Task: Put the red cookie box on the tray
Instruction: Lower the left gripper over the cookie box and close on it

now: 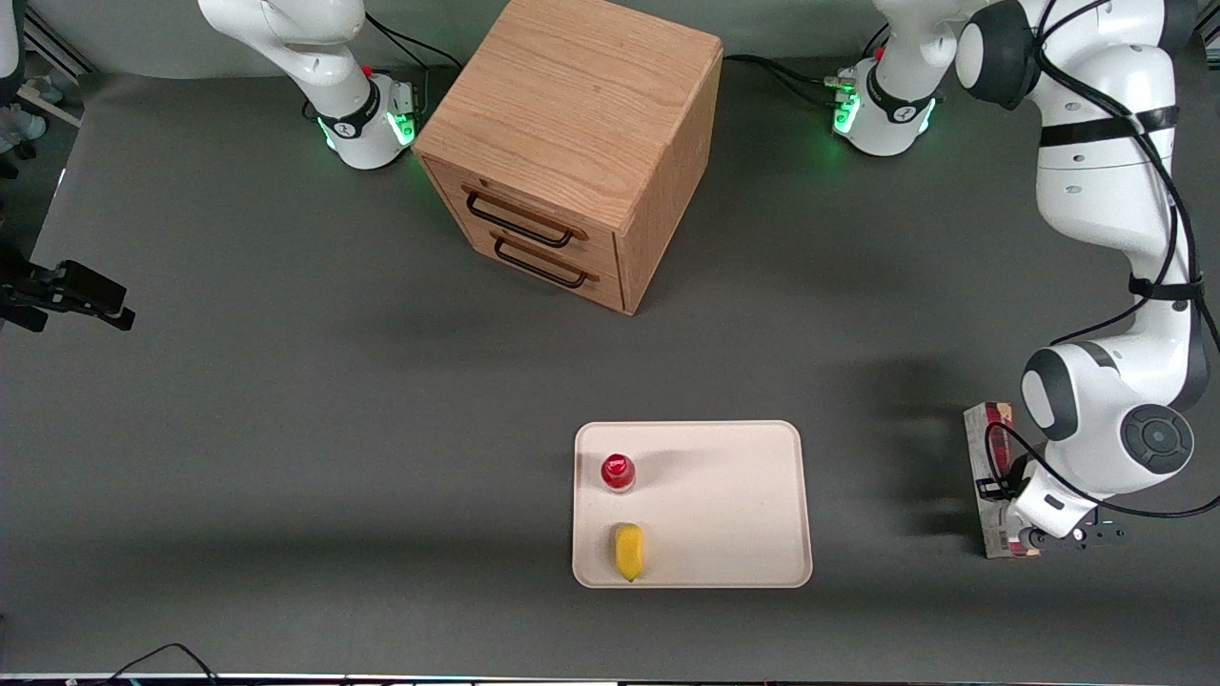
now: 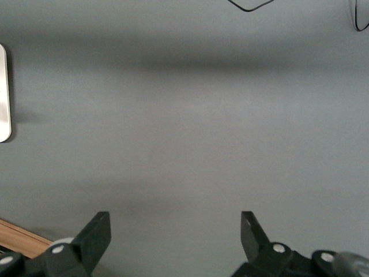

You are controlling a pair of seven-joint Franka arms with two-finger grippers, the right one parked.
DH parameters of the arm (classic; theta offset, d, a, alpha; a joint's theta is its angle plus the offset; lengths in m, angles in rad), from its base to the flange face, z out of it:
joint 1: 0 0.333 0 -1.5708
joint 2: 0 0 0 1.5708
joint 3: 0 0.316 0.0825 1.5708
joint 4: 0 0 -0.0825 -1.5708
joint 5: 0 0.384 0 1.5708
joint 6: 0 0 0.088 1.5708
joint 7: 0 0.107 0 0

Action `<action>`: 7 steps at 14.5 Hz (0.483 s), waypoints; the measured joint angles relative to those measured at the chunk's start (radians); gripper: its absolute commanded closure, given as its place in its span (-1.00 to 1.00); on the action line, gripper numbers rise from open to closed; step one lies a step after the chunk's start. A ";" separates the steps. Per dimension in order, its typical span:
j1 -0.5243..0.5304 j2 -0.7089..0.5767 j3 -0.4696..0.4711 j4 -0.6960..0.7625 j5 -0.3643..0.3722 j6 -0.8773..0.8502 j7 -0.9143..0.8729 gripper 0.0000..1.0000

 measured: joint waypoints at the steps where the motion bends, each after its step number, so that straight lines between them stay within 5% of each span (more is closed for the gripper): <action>1: -0.001 -0.001 -0.001 0.006 0.000 -0.008 0.000 1.00; 5: -0.009 -0.039 -0.003 0.119 0.003 -0.197 -0.033 1.00; 7: -0.020 -0.074 -0.022 0.201 0.061 -0.314 -0.099 1.00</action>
